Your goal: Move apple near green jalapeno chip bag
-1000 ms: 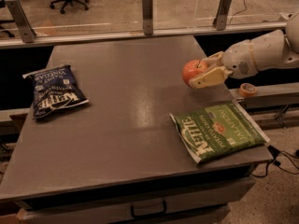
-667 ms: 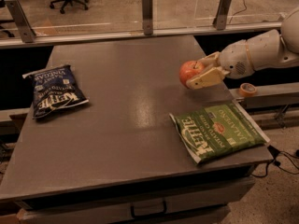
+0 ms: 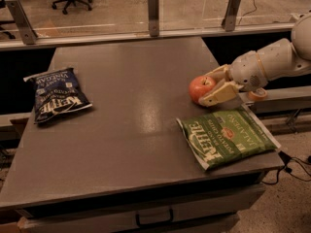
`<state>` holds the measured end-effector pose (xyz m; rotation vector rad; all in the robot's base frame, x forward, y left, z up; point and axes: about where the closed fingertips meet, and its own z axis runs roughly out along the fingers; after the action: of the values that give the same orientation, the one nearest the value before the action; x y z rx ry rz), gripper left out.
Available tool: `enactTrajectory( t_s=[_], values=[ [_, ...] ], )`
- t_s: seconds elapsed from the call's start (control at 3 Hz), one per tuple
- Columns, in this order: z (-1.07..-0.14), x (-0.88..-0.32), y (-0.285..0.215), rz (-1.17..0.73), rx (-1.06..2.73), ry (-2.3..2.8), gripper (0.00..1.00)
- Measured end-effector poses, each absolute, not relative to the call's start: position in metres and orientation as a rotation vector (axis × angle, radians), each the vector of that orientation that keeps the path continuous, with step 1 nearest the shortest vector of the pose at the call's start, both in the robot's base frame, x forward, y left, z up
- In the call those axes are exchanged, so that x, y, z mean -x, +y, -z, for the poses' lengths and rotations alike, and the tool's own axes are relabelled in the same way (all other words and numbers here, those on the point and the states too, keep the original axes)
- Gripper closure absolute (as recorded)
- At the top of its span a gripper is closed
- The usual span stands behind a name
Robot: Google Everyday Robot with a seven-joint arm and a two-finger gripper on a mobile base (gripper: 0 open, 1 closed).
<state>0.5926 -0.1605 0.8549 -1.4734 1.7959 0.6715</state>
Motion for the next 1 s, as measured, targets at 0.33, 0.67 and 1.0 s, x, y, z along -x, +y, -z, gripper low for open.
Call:
enactTrajectory(
  t_s=[0.33,0.67,1.0],
  values=[
    [-0.859,-0.581,-0.159,-0.697,1.515,1.756,1.00],
    [-0.860,-0.571,-0.157,-0.722,1.540,1.741,0.85],
    [-0.854,-0.563,-0.156,-0.745,1.552,1.737,0.62]
  ],
)
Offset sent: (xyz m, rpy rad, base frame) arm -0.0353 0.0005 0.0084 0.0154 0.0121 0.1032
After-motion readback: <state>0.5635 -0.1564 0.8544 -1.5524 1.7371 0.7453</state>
